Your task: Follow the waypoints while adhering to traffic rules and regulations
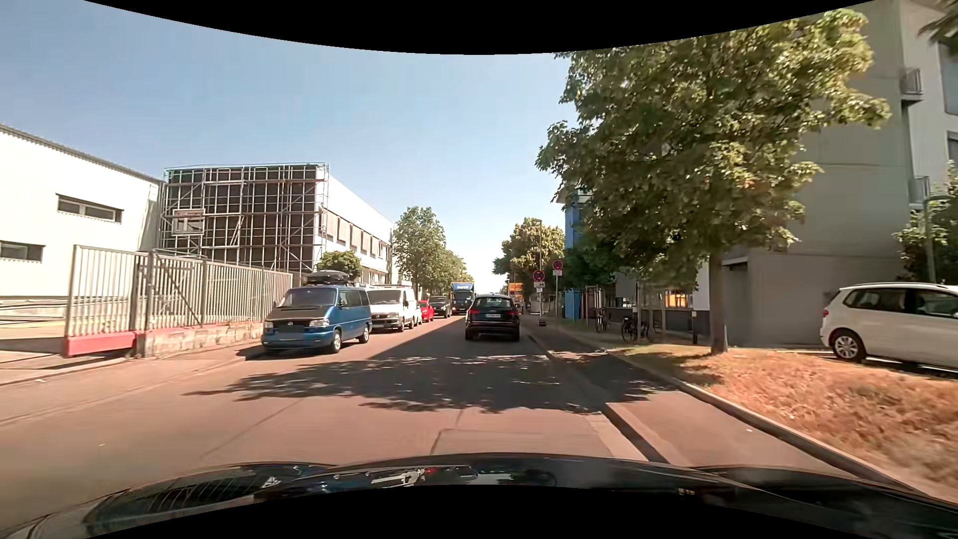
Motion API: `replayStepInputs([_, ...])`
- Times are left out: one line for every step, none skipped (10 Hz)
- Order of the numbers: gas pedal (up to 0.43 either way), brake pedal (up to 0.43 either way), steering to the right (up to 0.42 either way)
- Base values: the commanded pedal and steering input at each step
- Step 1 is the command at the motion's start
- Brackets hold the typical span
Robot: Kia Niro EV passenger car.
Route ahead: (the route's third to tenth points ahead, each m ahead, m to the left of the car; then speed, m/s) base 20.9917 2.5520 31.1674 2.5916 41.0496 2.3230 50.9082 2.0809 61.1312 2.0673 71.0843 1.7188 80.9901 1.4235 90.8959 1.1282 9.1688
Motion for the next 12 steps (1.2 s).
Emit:
replayStepInputs([0.079, 0.000, 0.005])
replayStepInputs([0.079, 0.000, 0.005])
replayStepInputs([0.079, 0.000, 0.005])
replayStepInputs([0.079, 0.000, 0.004])
replayStepInputs([0.079, 0.000, 0.004])
replayStepInputs([0.079, 0.000, 0.004])
replayStepInputs([0.079, 0.000, 0.004])
replayStepInputs([0.079, 0.000, 0.004])
replayStepInputs([0.079, 0.000, 0.004])
replayStepInputs([0.079, 0.000, 0.001])
replayStepInputs([0.079, 0.000, -0.002])
replayStepInputs([0.079, 0.000, -0.004])
